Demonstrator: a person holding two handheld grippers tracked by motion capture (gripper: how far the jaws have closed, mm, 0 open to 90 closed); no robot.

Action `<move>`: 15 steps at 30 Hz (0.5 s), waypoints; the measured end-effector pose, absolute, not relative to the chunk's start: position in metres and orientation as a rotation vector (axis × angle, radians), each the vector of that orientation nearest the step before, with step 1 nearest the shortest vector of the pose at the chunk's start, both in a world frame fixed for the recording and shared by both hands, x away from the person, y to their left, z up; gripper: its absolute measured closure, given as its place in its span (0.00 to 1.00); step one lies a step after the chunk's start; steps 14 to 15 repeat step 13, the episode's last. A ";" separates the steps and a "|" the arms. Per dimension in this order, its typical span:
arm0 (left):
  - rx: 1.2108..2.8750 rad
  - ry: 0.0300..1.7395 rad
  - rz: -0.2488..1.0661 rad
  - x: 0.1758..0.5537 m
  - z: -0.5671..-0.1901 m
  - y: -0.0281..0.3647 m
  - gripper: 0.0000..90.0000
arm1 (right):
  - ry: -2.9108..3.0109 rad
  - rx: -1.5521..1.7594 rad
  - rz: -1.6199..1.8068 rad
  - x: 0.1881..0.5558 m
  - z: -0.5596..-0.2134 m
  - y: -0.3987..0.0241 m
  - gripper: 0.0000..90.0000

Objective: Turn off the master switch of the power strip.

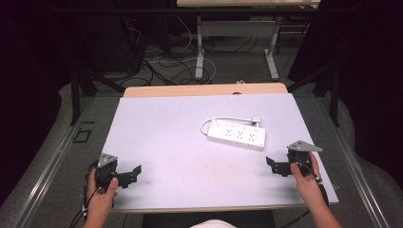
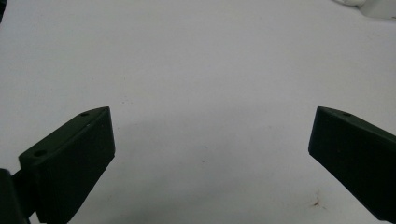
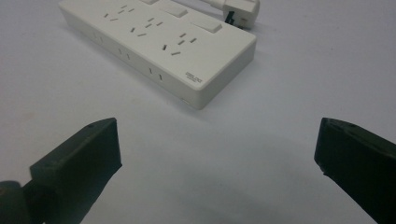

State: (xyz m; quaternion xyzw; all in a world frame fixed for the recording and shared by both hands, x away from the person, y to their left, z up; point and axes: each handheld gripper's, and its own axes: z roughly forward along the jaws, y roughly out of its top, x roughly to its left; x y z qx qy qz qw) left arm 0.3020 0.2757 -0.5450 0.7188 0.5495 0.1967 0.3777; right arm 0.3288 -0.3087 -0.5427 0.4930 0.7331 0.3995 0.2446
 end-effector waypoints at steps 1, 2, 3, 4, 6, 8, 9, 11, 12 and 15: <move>1.829 1.404 0.508 0.302 -0.546 0.275 0.00 | 2.000 1.360 1.094 0.328 -0.545 -0.310 0.00; 1.824 1.402 0.509 0.302 -0.546 0.275 0.00 | 1.995 1.365 1.092 0.327 -0.547 -0.312 0.00; 1.824 1.401 0.508 0.302 -0.546 0.275 0.00 | 1.999 1.368 1.079 0.326 -0.548 -0.314 0.00; 1.826 1.401 0.508 0.302 -0.546 0.275 0.00 | 1.995 1.372 1.085 0.325 -0.550 -0.315 0.00; 1.834 1.404 0.501 0.302 -0.546 0.276 0.00 | 1.992 1.370 1.080 0.323 -0.553 -0.318 0.00; 1.839 1.405 0.502 0.302 -0.545 0.276 0.00 | 1.991 1.367 1.072 0.320 -0.556 -0.321 0.00; 1.832 1.408 0.502 0.302 -0.546 0.276 0.00 | 1.981 1.378 1.082 0.319 -0.557 -0.321 0.00; 1.838 1.404 0.502 0.302 -0.545 0.276 0.00 | 1.975 1.399 1.093 0.316 -0.558 -0.323 0.00; 1.836 1.403 0.503 0.302 -0.545 0.277 0.00 | 1.972 1.396 1.093 0.315 -0.559 -0.324 0.01; 1.831 1.405 0.503 0.302 -0.545 0.276 0.00 | 1.976 1.394 1.090 0.313 -0.559 -0.325 0.00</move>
